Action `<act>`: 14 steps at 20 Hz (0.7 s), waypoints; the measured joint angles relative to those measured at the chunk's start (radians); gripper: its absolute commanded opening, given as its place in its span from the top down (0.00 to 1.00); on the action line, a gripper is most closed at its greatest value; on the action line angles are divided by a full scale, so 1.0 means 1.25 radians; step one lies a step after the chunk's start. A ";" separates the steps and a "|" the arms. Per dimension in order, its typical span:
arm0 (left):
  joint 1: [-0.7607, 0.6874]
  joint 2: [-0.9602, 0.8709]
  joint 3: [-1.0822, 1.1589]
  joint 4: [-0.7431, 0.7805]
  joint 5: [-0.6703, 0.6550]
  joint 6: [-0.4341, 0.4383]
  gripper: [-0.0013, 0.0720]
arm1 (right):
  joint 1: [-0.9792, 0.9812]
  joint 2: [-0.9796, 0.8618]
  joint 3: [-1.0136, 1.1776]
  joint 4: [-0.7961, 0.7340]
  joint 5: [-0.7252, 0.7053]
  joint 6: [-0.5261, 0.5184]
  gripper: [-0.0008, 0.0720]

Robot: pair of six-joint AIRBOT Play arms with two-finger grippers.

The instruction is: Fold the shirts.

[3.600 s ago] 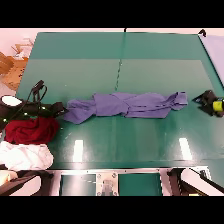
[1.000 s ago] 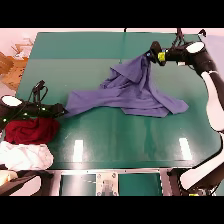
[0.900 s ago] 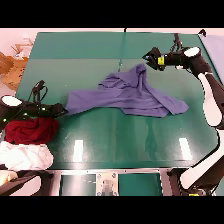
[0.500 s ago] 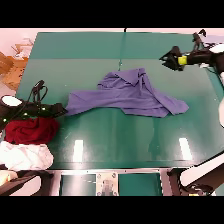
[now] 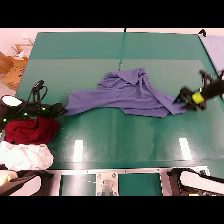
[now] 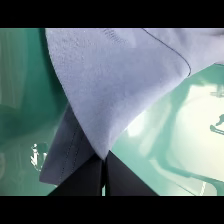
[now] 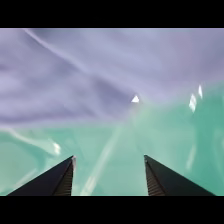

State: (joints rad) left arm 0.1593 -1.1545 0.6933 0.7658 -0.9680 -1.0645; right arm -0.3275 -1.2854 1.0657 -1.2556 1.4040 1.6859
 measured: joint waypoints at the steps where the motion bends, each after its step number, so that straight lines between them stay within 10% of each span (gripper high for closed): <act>1: 0.000 0.000 0.000 0.000 0.000 0.000 0.95 | 0.000 0.027 -0.068 -0.003 -0.031 0.011 0.28; 10: 0.000 0.000 0.000 -0.002 -0.001 0.000 0.95 | 0.008 0.022 -0.305 0.225 -0.353 -0.035 0.30; 14: 0.000 0.000 0.000 -0.004 0.004 0.000 0.95 | 0.042 -0.043 -0.305 0.303 -0.422 -0.085 0.95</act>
State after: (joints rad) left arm 0.1593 -1.1545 0.6933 0.7609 -0.9634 -1.0645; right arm -0.2752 -1.3396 0.6849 -0.8772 0.8764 1.5795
